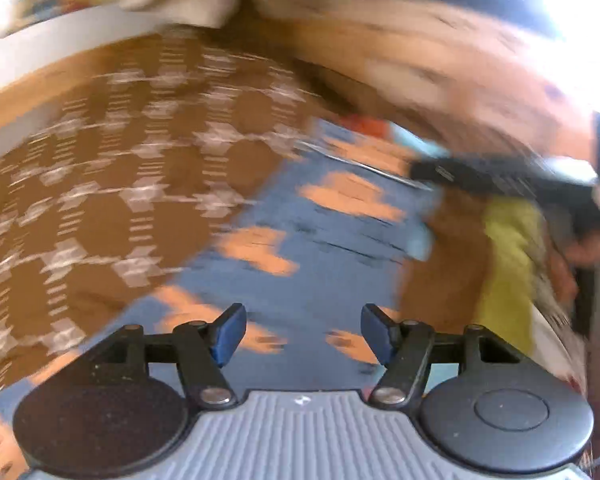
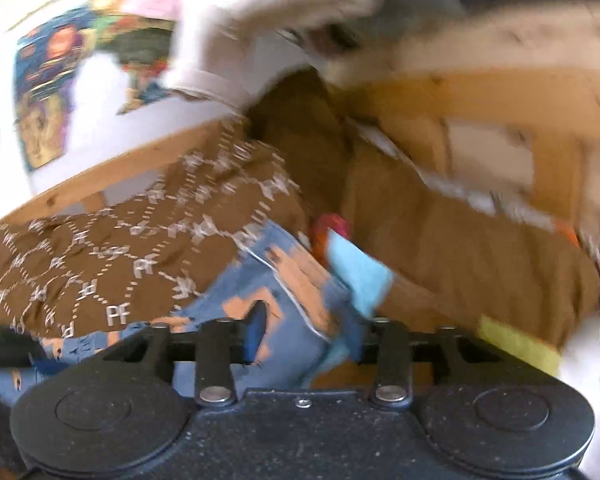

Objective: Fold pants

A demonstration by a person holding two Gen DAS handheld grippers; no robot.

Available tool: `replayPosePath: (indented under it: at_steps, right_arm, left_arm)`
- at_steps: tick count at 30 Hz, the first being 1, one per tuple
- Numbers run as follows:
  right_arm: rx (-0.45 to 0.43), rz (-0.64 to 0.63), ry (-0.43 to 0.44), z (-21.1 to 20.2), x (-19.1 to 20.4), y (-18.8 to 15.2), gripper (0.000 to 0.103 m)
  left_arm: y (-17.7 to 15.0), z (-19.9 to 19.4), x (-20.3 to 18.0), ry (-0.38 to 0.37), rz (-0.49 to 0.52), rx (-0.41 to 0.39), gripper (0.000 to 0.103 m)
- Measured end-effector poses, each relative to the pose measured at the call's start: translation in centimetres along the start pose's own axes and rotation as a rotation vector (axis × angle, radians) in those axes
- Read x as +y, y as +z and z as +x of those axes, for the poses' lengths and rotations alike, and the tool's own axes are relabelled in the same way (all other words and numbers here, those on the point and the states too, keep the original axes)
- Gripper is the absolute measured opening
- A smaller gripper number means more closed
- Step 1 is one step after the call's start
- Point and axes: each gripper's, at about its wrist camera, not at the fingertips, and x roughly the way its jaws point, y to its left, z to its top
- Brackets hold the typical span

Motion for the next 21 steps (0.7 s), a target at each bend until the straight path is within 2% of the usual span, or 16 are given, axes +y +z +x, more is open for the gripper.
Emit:
replayPosePath:
  at_steps: [4, 7, 9, 10, 12, 13, 14, 15, 16, 17, 18, 19, 20, 21]
  right_arm:
    - [0.062, -0.105, 0.183, 3.6, 2.4, 0.4, 0.049]
    - [0.144, -0.064, 0.305, 7.2, 3.2, 1.5, 0.049]
    - [0.223, -0.013, 0.375, 9.9, 3.3, 2.1, 0.049]
    - [0.244, 0.005, 0.384, 11.1, 3.3, 2.2, 0.049]
    - [0.265, -0.004, 0.317, 13.0, 3.5, 2.2, 0.049]
    - [0.253, 0.006, 0.275, 13.7, 3.1, 2.0, 0.044]
    - [0.236, 0.04, 0.263, 14.2, 2.3, 2.0, 0.028]
    - [0.227, 0.079, 0.254, 14.6, 1.5, 1.9, 0.021]
    - [0.221, 0.112, 0.248, 14.6, 0.8, 1.9, 0.01]
    - [0.214, 0.135, 0.257, 14.4, 0.5, 2.0, 0.01]
    - [0.21, 0.145, 0.26, 14.0, 0.5, 2.1, 0.012]
    - [0.204, 0.144, 0.261, 13.5, 0.7, 2.4, 0.026]
    - [0.193, 0.13, 0.272, 12.6, 1.1, 2.5, 0.045]
    - [0.176, 0.11, 0.289, 11.8, 1.7, 2.6, 0.054]
  left_arm:
    - [-1.9, -0.9, 5.8, 0.158, -0.22, 0.034, 0.064]
    - [-4.5, -2.3, 9.8, 0.214, -0.426, 0.029, 0.063]
    - [-6.0, -3.7, 12.1, 0.247, -0.516, 0.02, 0.063]
    - [-6.8, -4.3, 13.2, 0.274, -0.552, 0.019, 0.063]
    - [-8.1, -5.1, 15.0, 0.333, -0.593, 0.019, 0.062]
    - [-9.0, -5.3, 16.1, 0.36, -0.616, 0.027, 0.051]
    - [-9.9, -5.6, 17.1, 0.348, -0.643, 0.031, 0.042]
    - [-10.6, -5.8, 17.9, 0.33, -0.673, 0.027, 0.03]
    - [-11.2, -6.3, 18.5, 0.311, -0.703, 0.021, 0.025]
    - [-11.4, -6.8, 18.9, 0.297, -0.727, 0.019, 0.025]
    - [-11.5, -7.3, 18.8, 0.288, -0.754, 0.011, 0.03]
    - [-11.4, -7.9, 18.5, 0.289, -0.777, -0.009, 0.044]
    - [-11.1, -8.4, 18.2, 0.287, -0.777, -0.04, 0.052]
    - [-10.8, -8.7, 17.7, 0.288, -0.758, -0.071, 0.063]
